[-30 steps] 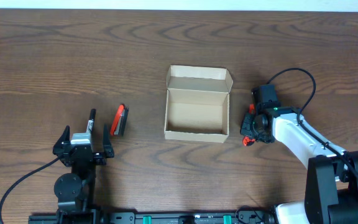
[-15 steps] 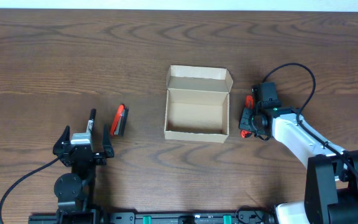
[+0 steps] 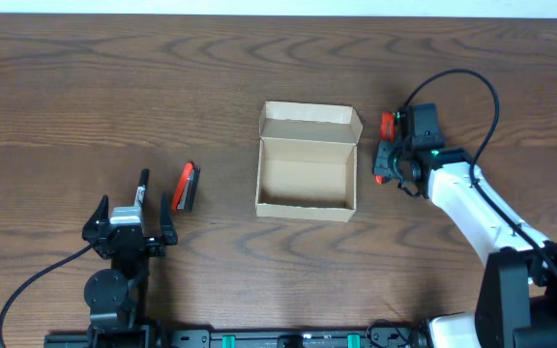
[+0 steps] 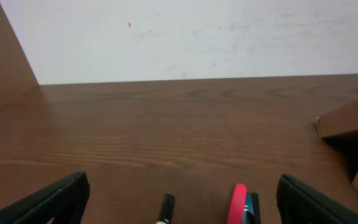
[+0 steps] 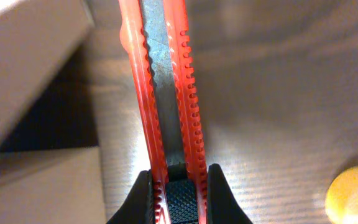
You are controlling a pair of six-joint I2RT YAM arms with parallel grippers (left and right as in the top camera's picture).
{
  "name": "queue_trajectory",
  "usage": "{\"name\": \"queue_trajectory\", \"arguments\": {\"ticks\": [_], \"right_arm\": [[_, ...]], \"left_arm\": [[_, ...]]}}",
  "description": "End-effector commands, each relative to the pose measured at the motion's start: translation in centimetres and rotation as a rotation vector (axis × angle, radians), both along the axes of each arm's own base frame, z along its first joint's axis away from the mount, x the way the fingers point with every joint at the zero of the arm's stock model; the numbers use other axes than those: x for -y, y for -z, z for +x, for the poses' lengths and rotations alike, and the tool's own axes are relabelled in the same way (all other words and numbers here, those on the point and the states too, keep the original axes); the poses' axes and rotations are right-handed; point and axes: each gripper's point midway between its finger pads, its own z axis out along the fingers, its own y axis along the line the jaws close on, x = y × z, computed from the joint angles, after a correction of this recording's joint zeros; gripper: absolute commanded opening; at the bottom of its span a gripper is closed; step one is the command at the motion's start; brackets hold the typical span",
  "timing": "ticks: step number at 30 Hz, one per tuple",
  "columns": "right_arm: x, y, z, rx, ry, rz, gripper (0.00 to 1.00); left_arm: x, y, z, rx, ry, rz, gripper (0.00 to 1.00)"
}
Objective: Pack container
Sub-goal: 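Carry the box cutter left and lower it into the cardboard box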
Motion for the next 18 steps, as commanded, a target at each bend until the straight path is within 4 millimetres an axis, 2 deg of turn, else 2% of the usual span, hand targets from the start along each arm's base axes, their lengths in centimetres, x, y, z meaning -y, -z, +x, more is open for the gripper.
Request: {"name": "queue_trajectory", "arguments": {"ticks": [1,3,7,12,18], "right_arm": [[-0.7,-4.0,1.3,0.107,-0.183,-0.052,0.01],[-1.5,-5.3,1.1,0.138,-0.308,-0.067,0.01],[-1.8,-8.3,0.1,0.191,-0.409,-0.099,0.01],[-5.6,-12.1,-2.8,0.311,-0.739,-0.08,0.01],[-9.9,-13.6,-5.9,0.382,-1.006,-0.121,0.01]], "left_arm": [[0.5,1.8,-0.1,-0.052,0.028,-0.005,0.95],[0.5,1.8,-0.1,-0.052,0.028,-0.005,0.95],[0.5,1.8,-0.1,-0.052,0.028,-0.005,0.95],[0.5,1.8,-0.1,-0.052,0.028,-0.005,0.95],[0.5,1.8,-0.1,-0.052,0.028,-0.005,0.95]]}}
